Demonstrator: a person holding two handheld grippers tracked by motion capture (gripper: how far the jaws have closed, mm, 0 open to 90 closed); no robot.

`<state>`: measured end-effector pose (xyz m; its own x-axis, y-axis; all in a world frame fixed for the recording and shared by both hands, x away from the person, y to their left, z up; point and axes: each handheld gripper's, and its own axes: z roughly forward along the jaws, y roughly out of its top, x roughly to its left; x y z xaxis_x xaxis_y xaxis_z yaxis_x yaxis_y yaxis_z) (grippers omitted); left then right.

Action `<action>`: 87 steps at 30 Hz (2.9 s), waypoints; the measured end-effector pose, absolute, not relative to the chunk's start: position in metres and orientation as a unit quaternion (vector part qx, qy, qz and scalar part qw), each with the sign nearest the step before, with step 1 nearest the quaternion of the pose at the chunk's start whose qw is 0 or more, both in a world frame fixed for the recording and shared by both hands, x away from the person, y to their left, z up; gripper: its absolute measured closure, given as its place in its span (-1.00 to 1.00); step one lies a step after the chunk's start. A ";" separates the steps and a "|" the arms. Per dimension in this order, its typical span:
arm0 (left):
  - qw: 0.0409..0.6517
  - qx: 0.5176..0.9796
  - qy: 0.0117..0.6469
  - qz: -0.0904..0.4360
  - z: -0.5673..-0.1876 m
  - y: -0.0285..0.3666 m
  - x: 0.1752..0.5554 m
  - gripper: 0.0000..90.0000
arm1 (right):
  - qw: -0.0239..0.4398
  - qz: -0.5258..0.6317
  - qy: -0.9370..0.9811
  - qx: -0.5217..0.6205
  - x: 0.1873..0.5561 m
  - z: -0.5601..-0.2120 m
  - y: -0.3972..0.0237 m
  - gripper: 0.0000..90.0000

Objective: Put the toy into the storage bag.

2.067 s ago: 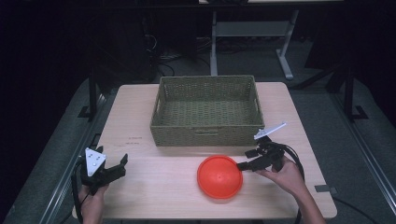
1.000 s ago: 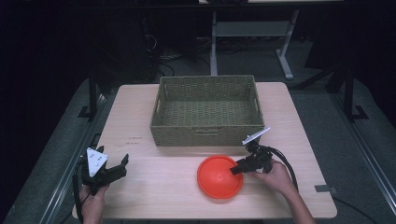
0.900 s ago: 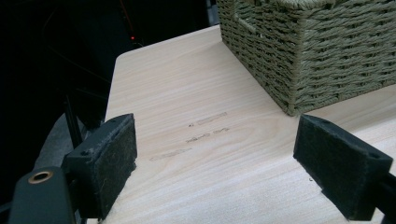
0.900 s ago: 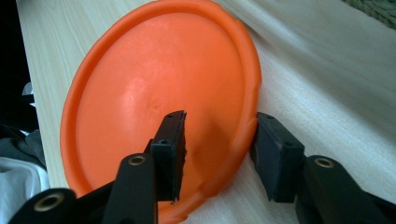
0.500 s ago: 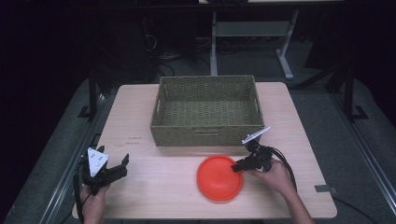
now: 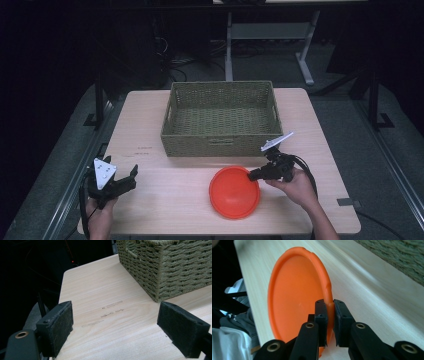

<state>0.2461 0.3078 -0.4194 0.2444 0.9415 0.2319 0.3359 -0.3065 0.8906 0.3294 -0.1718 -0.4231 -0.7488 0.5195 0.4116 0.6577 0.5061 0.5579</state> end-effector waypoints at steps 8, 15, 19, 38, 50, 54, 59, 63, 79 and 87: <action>0.370 0.697 0.456 0.411 -0.419 0.307 0.246 -0.72 | 0.066 -0.376 -0.861 -0.336 0.318 -0.396 -0.176 0.82; 0.367 0.698 0.455 0.413 -0.419 0.307 0.245 -0.72 | 0.053 -0.385 -0.855 -0.344 0.318 -0.381 -0.185 0.82; 0.364 0.701 0.455 0.411 -0.419 0.307 0.245 -0.72 | 0.051 -0.390 -0.850 -0.349 0.322 -0.371 -0.190 0.82; 0.367 0.701 0.454 0.411 -0.419 0.307 0.246 -0.72 | 0.022 -0.401 -0.839 -0.368 0.343 -0.324 -0.205 0.82; 0.369 0.701 0.454 0.408 -0.420 0.308 0.246 -0.72 | 0.010 -0.402 -0.839 -0.366 0.351 -0.297 -0.202 0.82; 0.369 0.702 0.453 0.408 -0.419 0.308 0.246 -0.72 | 0.010 -0.403 -0.841 -0.361 0.354 -0.289 -0.201 0.82; 0.369 0.702 0.454 0.407 -0.420 0.307 0.246 -0.72 | 0.004 -0.405 -0.839 -0.363 0.359 -0.277 -0.199 0.82; 0.368 0.704 0.450 0.408 -0.419 0.307 0.246 -0.72 | 0.000 -0.406 -0.838 -0.365 0.365 -0.267 -0.199 0.82; 0.369 0.700 0.454 0.410 -0.420 0.307 0.246 -0.72 | -0.009 -0.411 -0.833 -0.371 0.383 -0.241 -0.194 0.82; 0.369 0.702 0.451 0.410 -0.420 0.307 0.247 -0.72 | -0.016 -0.407 -0.834 -0.373 0.394 -0.231 -0.187 0.82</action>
